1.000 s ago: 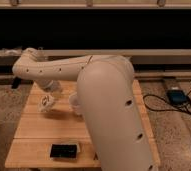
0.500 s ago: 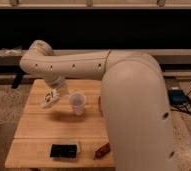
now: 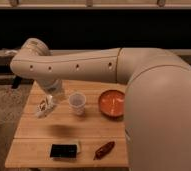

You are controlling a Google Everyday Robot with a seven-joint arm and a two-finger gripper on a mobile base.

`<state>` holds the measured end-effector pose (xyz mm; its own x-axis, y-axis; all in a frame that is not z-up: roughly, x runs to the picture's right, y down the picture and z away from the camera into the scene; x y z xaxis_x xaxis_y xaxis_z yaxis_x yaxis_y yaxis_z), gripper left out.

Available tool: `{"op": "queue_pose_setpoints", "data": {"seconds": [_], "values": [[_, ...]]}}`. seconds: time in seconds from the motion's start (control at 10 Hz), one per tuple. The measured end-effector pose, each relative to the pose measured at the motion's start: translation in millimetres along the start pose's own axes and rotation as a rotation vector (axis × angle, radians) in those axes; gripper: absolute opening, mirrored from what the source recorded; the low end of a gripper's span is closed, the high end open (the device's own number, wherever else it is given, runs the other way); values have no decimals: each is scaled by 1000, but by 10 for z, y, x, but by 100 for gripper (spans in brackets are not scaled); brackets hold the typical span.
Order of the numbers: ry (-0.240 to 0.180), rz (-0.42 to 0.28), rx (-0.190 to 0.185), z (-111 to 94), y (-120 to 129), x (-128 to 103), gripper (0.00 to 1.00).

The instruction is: Stand the bottle upright

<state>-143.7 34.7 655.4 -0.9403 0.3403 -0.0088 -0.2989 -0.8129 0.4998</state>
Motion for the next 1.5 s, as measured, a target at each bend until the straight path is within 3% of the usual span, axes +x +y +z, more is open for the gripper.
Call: {"op": "queue_pose_setpoints", "data": {"seconds": [0.3, 0.6, 0.8, 1.0, 1.2, 1.5], "values": [[-32, -40, 25, -9, -356, -329, 0], [-85, -52, 52, 165, -451, -526, 0], [-144, -44, 96, 384, -449, -711, 0], [-250, -48, 140, 628, -488, -805, 0], [-344, -60, 163, 718, -486, -817, 0], [-379, -72, 159, 736, -485, -774, 0]]}}
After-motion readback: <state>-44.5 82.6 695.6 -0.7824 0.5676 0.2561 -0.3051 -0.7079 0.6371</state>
